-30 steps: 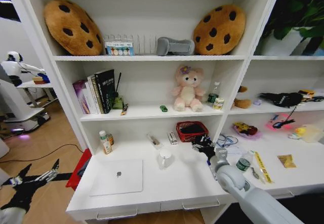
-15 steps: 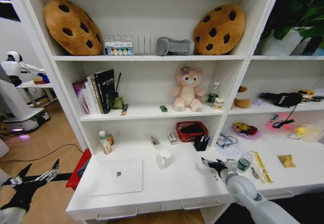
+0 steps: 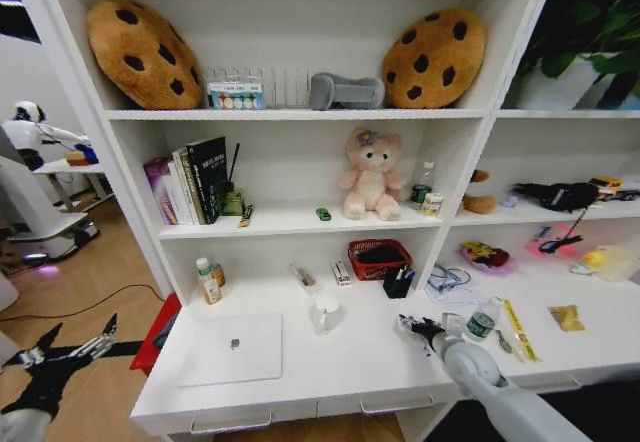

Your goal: Organize the objects on the table.

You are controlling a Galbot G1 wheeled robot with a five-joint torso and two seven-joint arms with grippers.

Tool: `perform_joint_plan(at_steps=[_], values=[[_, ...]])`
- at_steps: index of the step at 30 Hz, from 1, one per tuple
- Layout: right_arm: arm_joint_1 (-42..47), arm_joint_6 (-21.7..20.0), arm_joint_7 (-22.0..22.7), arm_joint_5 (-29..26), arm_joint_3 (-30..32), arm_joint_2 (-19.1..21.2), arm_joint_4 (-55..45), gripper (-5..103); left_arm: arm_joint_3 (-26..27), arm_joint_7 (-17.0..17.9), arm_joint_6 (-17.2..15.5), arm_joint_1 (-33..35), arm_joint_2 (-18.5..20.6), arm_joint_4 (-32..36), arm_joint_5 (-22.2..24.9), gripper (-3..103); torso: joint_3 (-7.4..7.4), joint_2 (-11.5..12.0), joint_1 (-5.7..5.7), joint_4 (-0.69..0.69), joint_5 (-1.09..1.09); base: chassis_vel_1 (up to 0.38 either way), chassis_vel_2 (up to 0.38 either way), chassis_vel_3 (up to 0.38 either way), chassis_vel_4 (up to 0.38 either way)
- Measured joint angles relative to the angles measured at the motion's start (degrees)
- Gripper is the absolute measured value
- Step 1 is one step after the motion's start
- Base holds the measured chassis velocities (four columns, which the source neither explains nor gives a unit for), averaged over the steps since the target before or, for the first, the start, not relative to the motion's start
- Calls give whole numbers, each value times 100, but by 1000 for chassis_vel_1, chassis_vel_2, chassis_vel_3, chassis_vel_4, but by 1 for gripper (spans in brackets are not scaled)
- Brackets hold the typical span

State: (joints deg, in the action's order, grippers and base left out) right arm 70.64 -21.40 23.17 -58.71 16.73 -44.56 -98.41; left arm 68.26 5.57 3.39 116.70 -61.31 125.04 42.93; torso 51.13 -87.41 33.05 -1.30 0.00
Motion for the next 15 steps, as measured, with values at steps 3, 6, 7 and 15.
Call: perform_joint_plan(at_steps=[3,6,7,15], values=[[-19,5,-4,6,-5,-38,6,60,0,0,0,0,0,0,0,100,0,0,0,0,0,0,0,0,0],[-41,7,0,14,-16,-62,7,48,0,0,0,0,0,0,0,100,0,0,0,0,0,0,0,0,0],[-50,9,9,14,-23,-79,7,43,0,0,0,0,0,0,0,100,0,0,0,0,0,0,0,0,0],[-101,-3,88,-100,-34,-141,76,16,0,0,0,0,0,0,0,100,0,0,0,0,0,0,0,0,0]])
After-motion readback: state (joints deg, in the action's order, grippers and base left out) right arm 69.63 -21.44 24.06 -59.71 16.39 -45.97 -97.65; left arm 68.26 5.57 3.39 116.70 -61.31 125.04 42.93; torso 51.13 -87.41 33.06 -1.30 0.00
